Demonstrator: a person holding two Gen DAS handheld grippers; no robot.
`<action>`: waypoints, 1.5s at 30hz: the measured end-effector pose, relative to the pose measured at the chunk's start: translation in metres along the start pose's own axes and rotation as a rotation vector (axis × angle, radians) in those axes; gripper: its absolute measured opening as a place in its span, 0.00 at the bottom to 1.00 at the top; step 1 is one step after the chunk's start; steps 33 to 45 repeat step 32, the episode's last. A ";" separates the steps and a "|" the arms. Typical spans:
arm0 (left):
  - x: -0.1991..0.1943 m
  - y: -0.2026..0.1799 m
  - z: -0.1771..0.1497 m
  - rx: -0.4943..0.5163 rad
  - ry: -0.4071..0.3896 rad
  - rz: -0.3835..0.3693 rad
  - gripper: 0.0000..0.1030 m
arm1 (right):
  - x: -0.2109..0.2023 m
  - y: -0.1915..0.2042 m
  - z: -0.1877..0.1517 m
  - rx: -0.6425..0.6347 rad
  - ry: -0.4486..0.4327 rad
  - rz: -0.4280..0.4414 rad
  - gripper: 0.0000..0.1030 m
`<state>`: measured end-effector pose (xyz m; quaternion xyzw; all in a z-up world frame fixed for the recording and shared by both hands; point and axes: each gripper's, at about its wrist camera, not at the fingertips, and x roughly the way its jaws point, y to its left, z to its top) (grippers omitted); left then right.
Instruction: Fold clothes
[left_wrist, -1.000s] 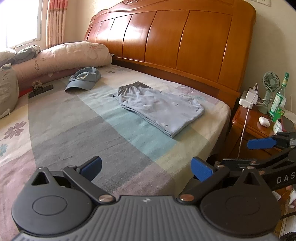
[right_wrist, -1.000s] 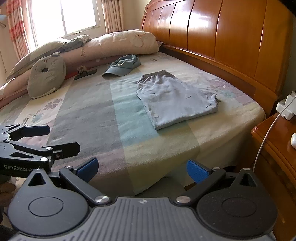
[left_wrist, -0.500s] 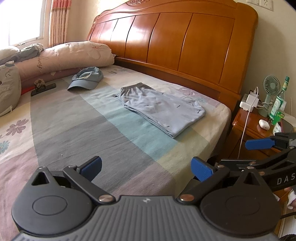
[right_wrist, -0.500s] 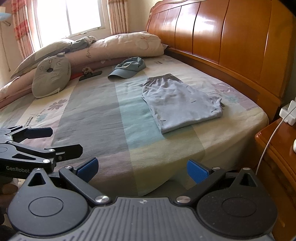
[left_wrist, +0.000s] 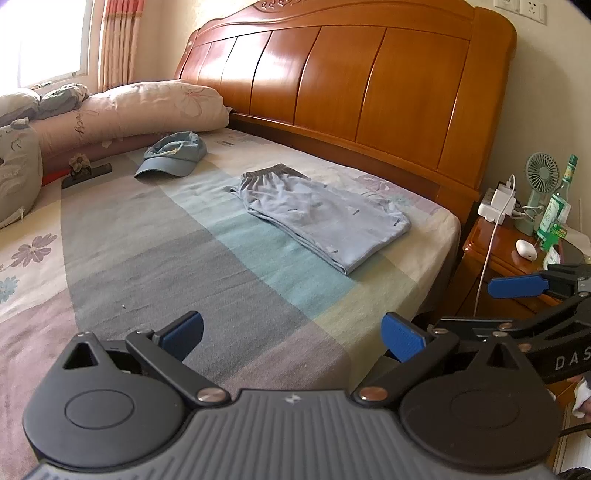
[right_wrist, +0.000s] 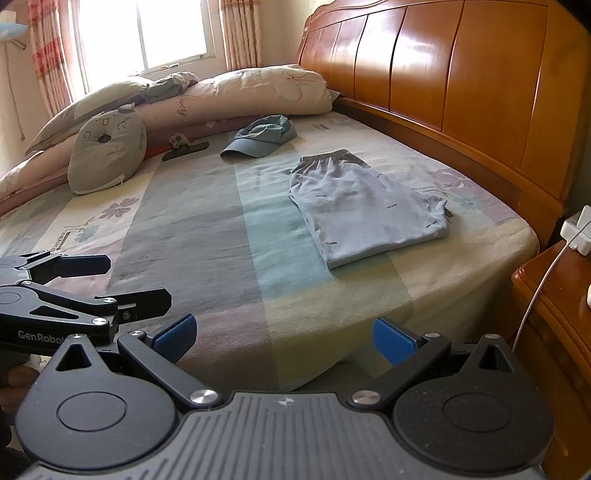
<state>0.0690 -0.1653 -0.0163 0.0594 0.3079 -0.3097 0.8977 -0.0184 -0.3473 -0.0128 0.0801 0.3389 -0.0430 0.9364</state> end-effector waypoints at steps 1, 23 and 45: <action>0.000 0.000 0.000 0.000 0.000 -0.001 0.99 | 0.000 0.000 0.000 0.001 0.000 0.001 1.00; 0.000 0.002 -0.002 -0.003 0.003 -0.002 0.99 | -0.001 0.003 0.000 -0.006 -0.002 0.007 1.00; -0.001 0.003 -0.002 -0.004 0.002 -0.004 0.99 | -0.002 0.004 0.000 -0.008 -0.004 0.008 1.00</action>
